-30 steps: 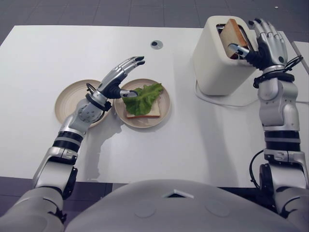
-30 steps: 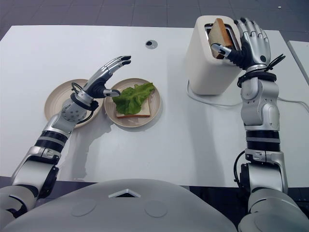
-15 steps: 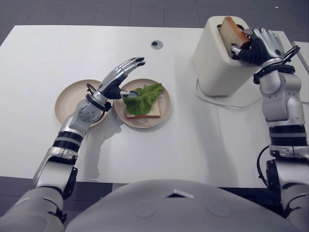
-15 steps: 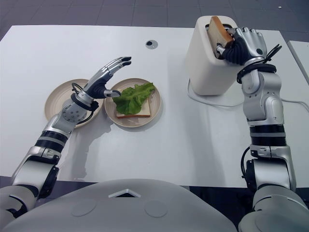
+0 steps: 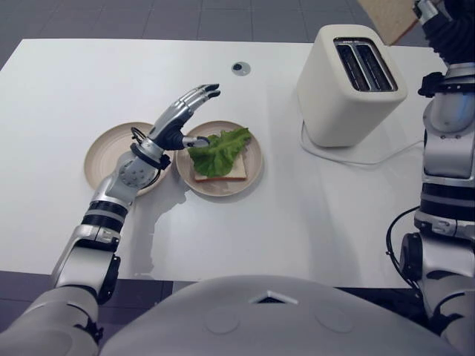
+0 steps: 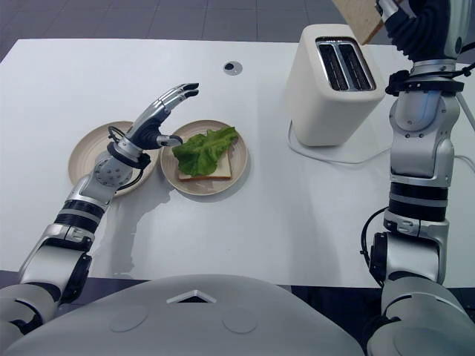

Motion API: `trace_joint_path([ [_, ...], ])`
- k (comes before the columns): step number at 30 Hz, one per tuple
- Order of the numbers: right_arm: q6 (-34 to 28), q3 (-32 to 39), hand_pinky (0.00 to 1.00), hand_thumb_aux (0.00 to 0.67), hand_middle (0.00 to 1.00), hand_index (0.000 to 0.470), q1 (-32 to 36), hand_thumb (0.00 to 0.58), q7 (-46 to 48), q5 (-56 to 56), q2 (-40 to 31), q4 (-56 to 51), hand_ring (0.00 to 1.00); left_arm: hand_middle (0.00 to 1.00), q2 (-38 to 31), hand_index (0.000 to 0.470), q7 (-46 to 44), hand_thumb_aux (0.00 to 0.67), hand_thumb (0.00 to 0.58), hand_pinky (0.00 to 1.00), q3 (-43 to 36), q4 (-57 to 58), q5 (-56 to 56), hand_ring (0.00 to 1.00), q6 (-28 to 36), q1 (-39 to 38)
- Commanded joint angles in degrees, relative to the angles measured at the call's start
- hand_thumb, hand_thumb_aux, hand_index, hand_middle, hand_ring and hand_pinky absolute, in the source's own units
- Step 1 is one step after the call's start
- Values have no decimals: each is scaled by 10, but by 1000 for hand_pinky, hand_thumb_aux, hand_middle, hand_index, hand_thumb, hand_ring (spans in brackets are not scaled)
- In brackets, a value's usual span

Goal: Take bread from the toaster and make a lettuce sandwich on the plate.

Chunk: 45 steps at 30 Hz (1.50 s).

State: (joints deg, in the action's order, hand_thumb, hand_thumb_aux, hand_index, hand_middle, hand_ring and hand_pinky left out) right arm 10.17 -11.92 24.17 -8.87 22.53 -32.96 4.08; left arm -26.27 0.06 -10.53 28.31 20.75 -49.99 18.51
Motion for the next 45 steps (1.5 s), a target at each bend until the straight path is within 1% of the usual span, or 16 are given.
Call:
trace_joint_path([
  [1,9,4,1000,670,1000,470,3,580,88,-152,35,39,1000,0,3,0,-54,0,0,0,17,-20,-128,0,-24,-4],
  [4,-22,38,1000,670,1000,470,-8,580,190,-262,54,52,1000,0,1,0,-138,0,0,0,24,-76,-302,0,-18,-21],
  [7,-54,76,1000,670,1000,470,-22,580,278,-321,58,44,1000,0,-5,0,-214,0,0,0,33,-119,-420,0,1,-40],
  [9,-76,105,1000,670,1000,470,-28,580,340,-346,56,26,1000,0,-1,0,-262,0,0,0,46,-147,-490,0,27,-49],
  [12,-102,151,1000,670,1000,470,-24,580,433,-366,53,-17,1000,0,7,0,-318,0,0,0,64,-175,-550,0,54,-61],
  [15,-119,203,1000,670,1000,470,-17,580,527,-372,62,-68,1000,0,16,0,-371,0,0,0,69,-201,-563,0,66,-82],
  [17,-119,231,1000,670,1000,470,-5,580,558,-359,83,-121,1000,0,22,0,-394,0,0,0,69,-204,-546,0,68,-89],
  [20,-104,253,1000,670,1000,470,7,580,565,-335,116,-184,1000,0,22,0,-435,0,0,0,58,-208,-510,0,57,-107],
  [23,-84,263,1000,670,1000,470,14,580,556,-312,145,-243,1000,0,16,0,-470,0,0,0,33,-191,-432,0,32,-123],
  [27,-48,267,1000,670,1000,470,25,580,523,-276,179,-317,1000,0,15,0,-481,0,0,0,8,-161,-335,0,3,-135],
  [34,11,278,1000,670,1000,470,43,580,455,-207,208,-407,1000,0,7,0,-466,0,0,0,-1,-118,-257,0,-17,-131],
  [37,27,284,1000,670,1000,470,42,580,443,-192,214,-424,1000,0,-2,0,-445,0,0,0,-8,-76,-186,0,-25,-127],
  [40,36,294,1000,670,1000,470,33,580,446,-180,209,-414,1000,0,-15,0,-382,0,0,0,-18,-8,-67,0,-19,-104],
  [44,42,302,1000,670,1000,470,27,580,448,-166,200,-397,1000,0,-20,0,-320,0,0,0,-47,44,15,0,-21,-88],
  [45,41,300,1000,562,1000,394,24,565,447,-167,199,-387,1000,0,-22,0,-309,0,0,0,-56,52,27,0,-22,-87],
])
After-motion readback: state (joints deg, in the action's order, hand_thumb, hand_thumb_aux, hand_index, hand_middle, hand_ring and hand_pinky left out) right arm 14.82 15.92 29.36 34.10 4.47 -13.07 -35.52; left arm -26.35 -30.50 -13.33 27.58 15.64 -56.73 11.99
